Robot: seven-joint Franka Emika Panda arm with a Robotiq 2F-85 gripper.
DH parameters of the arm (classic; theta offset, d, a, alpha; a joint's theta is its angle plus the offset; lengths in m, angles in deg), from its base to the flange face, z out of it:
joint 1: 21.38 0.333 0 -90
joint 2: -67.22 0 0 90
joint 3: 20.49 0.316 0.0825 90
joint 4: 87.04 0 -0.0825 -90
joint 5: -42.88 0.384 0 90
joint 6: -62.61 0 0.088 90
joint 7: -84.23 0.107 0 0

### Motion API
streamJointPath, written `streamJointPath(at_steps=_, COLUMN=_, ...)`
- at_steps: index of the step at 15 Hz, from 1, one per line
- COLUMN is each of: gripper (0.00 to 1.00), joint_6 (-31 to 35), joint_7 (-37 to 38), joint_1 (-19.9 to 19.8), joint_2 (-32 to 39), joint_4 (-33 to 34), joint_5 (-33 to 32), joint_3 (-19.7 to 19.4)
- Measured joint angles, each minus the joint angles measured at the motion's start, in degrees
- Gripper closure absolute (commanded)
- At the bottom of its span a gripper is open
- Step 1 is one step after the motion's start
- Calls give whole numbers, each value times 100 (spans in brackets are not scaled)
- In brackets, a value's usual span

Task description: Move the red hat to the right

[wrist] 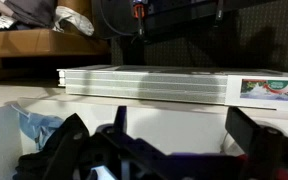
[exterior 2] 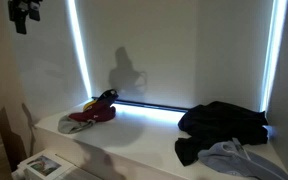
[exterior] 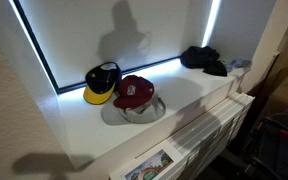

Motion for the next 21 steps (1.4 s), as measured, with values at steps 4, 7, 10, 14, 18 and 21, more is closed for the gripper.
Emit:
streamJointPath(at_steps=4, gripper=0, joint_6=0, joint_7=0, joint_1=0, joint_2=0, joint_4=0, joint_5=0, joint_3=0)
streamJointPath(at_steps=7, gripper=0, joint_6=0, joint_7=0, joint_1=0, joint_2=0, joint_4=0, joint_5=0, joint_3=0)
streamJointPath(at_steps=10, gripper=0, joint_6=0, joint_7=0, joint_1=10, joint_2=0, joint_4=0, joint_5=0, joint_3=-7)
streamJointPath(at_steps=14, gripper=0, joint_6=180, joint_7=9, joint_1=320, joint_2=90, joint_4=-315, joint_5=-191, joint_3=189)
streamJointPath(at_steps=18, gripper=0, joint_6=1395, joint_7=415, joint_1=845, joint_2=328, joint_4=-1297, joint_5=-152, joint_3=636)
streamJointPath(at_steps=21, gripper=0, joint_6=2300, joint_7=831, joint_1=1066, joint_2=638, joint_4=-1925, joint_5=105, joint_3=767)
